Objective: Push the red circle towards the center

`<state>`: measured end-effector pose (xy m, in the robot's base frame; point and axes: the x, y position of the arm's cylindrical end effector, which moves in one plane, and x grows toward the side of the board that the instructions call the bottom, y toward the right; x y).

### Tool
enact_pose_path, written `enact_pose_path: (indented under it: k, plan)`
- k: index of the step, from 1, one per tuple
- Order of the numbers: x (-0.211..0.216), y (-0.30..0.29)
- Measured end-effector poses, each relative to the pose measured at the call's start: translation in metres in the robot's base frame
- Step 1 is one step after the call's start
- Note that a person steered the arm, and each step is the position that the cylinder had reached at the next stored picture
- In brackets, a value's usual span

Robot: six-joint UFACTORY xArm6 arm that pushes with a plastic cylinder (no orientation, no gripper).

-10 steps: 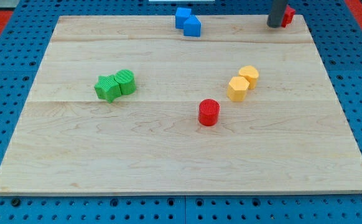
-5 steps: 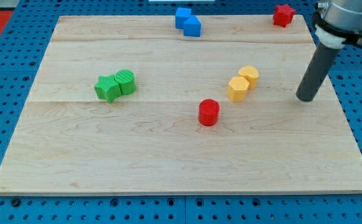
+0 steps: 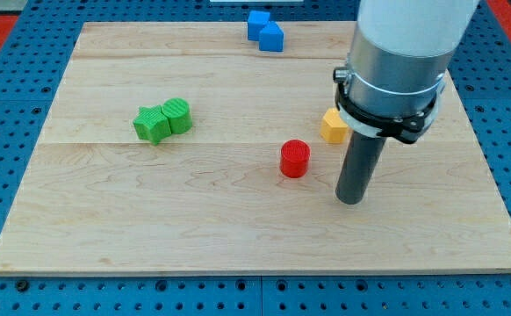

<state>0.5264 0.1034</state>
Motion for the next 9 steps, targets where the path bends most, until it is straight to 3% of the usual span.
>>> enact_pose_path:
  k: [2,5,9]
  plan:
    - [0.0,-0.031]
    - [-0.063,-0.046]
    - [-0.08,-0.124]
